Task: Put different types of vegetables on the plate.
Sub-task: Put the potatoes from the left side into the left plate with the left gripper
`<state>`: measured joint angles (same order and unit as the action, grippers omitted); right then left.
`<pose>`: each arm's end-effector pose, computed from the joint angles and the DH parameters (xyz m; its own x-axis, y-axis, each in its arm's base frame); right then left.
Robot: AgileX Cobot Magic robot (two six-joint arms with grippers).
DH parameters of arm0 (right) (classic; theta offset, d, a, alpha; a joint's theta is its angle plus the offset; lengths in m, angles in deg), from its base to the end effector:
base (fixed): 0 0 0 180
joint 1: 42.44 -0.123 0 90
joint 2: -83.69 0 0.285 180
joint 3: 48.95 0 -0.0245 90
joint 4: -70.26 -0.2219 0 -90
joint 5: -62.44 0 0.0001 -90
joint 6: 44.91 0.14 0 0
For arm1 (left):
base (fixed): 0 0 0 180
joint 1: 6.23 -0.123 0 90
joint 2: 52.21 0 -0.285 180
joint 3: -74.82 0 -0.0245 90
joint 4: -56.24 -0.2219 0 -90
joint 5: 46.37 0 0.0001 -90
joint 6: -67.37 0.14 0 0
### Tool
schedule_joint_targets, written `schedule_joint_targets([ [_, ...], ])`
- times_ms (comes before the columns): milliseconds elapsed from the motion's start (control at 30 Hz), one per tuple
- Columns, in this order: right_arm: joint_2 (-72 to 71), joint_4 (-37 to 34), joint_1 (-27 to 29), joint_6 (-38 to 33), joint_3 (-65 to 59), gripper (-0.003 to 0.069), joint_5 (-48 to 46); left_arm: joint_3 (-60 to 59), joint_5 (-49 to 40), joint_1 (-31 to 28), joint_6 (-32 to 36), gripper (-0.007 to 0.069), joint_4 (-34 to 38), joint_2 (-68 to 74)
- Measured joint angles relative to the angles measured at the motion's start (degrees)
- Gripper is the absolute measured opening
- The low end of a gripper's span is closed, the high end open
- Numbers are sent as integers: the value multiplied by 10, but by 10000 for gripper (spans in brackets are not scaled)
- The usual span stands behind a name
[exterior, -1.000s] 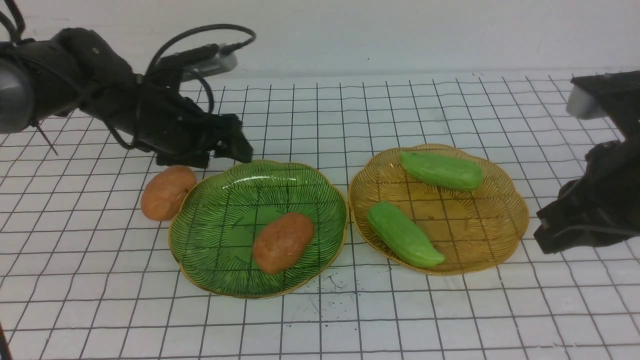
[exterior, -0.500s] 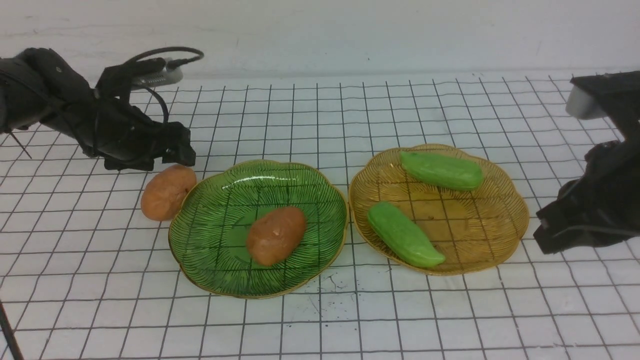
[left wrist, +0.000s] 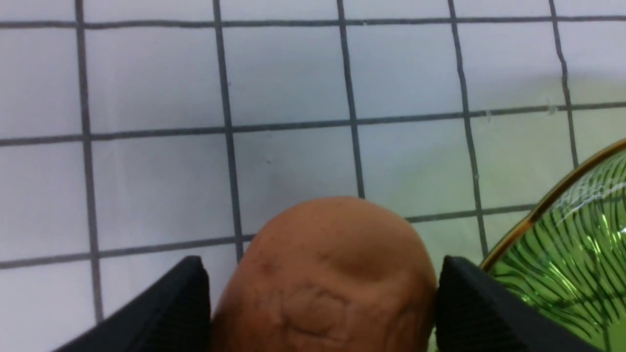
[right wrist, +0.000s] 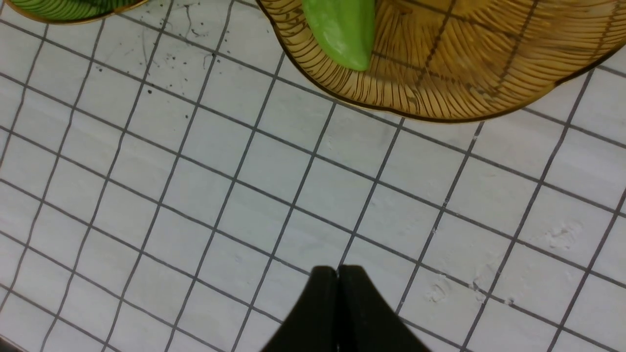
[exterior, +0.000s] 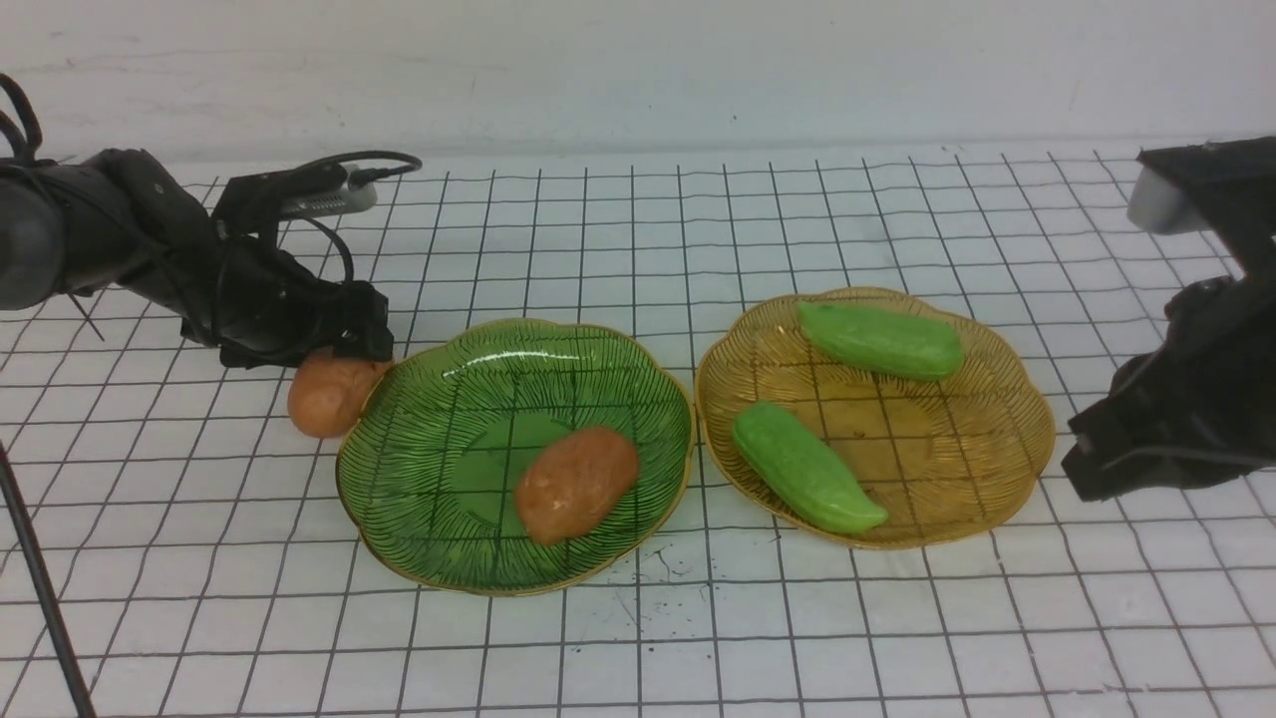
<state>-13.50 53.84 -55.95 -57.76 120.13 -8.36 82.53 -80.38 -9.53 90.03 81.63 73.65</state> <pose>0.2100 0.0889 0.2862 -0.8881 -0.3396 -0.3097 -0.4141 0.8836 0.2187 0.4442 -0.0081 0.1537 -0.8588 -0.0294 -0.5115 0.0833 0.9770 -0.1962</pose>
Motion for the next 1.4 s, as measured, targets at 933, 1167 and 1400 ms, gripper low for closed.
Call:
schedule_joint_targets([
  [933,0,-2,0,-1,0,-15,0,74,-257,58,-5,484,21,-77],
  [1167,0,-2,0,-1,0,-15,0,71,-257,81,-37,484,9,-10],
  [1400,-1,-2,0,3,0,-15,-3,71,-262,81,-66,584,10,-16],
])
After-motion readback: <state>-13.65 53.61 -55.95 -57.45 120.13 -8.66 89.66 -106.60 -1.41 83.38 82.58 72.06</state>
